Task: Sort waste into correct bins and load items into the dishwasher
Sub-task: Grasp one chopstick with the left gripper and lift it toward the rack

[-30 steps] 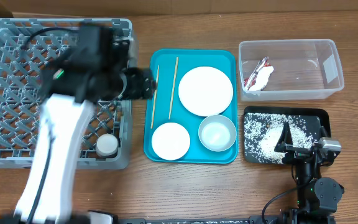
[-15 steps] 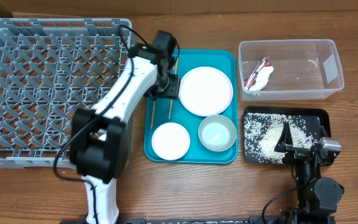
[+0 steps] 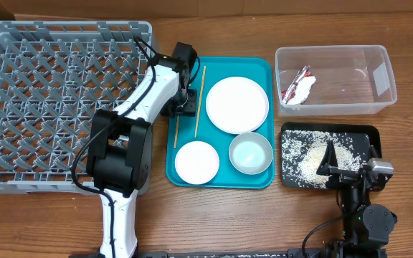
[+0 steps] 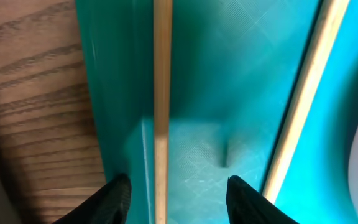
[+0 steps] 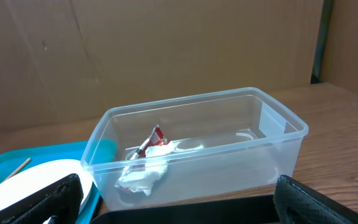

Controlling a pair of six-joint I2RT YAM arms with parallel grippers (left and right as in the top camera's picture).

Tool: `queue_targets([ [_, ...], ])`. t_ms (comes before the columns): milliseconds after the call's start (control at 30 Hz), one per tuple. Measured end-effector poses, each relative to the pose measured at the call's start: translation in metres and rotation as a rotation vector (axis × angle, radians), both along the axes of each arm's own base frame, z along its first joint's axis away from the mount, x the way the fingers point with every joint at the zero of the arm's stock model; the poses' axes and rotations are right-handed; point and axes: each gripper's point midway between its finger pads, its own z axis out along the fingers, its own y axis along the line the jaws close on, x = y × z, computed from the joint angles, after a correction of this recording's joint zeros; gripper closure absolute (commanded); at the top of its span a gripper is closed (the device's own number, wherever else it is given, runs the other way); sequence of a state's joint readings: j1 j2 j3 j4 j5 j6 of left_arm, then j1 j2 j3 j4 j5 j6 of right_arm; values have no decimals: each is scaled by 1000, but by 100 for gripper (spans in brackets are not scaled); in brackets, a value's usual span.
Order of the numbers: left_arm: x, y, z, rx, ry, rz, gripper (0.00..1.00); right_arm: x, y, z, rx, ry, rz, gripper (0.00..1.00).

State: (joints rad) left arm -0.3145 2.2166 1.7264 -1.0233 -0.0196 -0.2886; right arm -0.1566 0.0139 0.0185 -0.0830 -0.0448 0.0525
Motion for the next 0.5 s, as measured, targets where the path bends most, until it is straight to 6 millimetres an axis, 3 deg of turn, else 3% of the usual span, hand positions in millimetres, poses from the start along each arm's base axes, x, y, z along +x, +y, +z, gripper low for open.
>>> queue_targets([
  [100, -1, -1, -5, -5, 13, -8, 57, 0, 0, 0, 0, 1, 0, 0],
  [233, -5, -7, -13, -5, 33, -22, 83, 0, 0, 0, 0, 0, 0, 0],
  [300, -5, -8, -13, -9, 34, -26, 90, 0, 0, 0, 0, 0, 0, 0],
  [500, -20, 0, -6, 11, 106, -8, 96, 0, 0, 0, 0, 0, 0, 0],
])
